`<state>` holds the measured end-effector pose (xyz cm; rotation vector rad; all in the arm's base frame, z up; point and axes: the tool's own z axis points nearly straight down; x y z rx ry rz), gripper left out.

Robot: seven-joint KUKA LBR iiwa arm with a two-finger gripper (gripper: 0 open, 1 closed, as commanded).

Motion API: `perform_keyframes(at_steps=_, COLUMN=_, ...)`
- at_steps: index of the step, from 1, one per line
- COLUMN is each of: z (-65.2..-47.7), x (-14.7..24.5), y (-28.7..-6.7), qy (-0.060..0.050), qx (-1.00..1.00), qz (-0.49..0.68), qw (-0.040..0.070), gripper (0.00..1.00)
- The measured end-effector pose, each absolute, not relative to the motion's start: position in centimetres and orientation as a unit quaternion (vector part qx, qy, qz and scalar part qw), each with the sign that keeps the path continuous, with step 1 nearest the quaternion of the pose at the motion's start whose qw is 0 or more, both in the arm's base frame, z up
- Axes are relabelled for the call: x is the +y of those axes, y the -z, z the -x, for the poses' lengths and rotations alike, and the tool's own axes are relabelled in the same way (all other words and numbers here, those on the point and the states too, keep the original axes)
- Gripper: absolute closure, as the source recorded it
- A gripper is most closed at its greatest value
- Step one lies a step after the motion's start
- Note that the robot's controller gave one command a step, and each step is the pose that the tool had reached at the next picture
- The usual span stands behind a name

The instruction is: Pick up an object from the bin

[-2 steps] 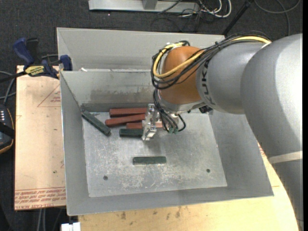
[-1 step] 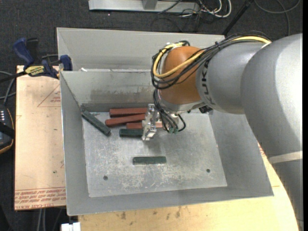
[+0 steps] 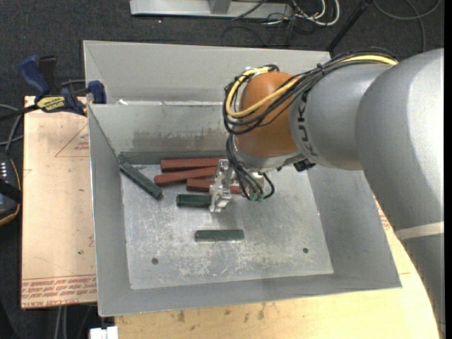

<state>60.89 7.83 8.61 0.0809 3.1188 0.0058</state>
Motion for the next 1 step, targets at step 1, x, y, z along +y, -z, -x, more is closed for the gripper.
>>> perform_keyframes(at_steps=1, z=-63.11, x=8.06, y=-23.24, qy=-0.001, qx=0.999, qz=-0.036, qw=0.003, gripper=1.00)
